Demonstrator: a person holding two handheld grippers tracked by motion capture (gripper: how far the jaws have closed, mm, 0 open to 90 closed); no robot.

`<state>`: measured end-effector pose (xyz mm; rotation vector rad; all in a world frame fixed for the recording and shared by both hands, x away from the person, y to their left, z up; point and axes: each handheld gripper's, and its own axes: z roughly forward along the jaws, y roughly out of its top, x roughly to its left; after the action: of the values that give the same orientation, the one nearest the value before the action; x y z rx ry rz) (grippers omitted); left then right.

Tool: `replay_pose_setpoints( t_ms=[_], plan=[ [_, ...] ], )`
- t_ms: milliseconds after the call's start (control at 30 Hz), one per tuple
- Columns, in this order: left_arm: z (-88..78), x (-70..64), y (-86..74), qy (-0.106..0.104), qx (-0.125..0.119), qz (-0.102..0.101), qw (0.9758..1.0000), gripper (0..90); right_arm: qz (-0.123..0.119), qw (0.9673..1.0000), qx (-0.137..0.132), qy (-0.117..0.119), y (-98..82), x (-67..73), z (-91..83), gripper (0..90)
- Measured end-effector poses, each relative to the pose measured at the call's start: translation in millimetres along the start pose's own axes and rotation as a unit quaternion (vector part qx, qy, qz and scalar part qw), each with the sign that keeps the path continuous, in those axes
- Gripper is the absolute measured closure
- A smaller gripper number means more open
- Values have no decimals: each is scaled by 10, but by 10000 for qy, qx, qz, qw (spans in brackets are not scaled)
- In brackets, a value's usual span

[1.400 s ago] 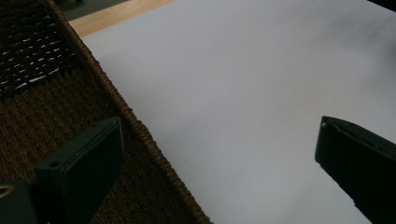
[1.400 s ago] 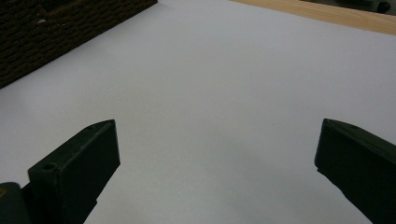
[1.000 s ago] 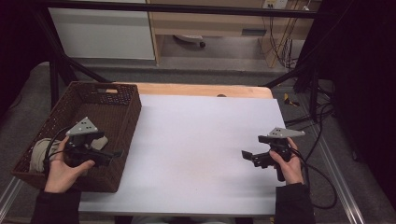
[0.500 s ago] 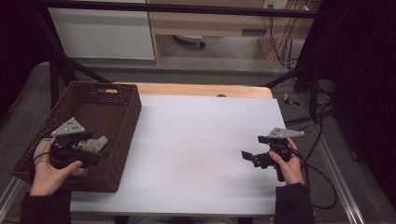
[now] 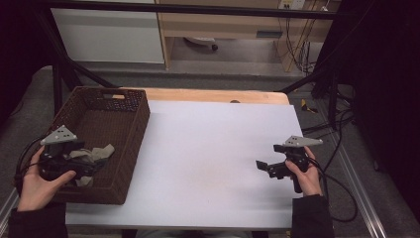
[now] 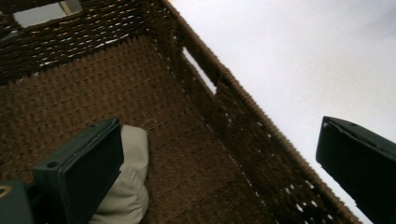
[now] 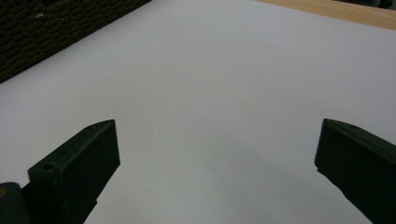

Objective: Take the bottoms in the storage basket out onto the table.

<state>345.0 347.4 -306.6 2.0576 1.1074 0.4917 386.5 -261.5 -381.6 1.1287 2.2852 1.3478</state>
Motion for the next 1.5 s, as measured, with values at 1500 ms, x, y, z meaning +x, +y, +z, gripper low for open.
replay_pose_setpoints(
  t_ms=[1500],
  plan=[
    [-356,570,-362,1044,284,-638,9921,0,-23,10000,76,-2,-7,3,25,7]
  ],
)
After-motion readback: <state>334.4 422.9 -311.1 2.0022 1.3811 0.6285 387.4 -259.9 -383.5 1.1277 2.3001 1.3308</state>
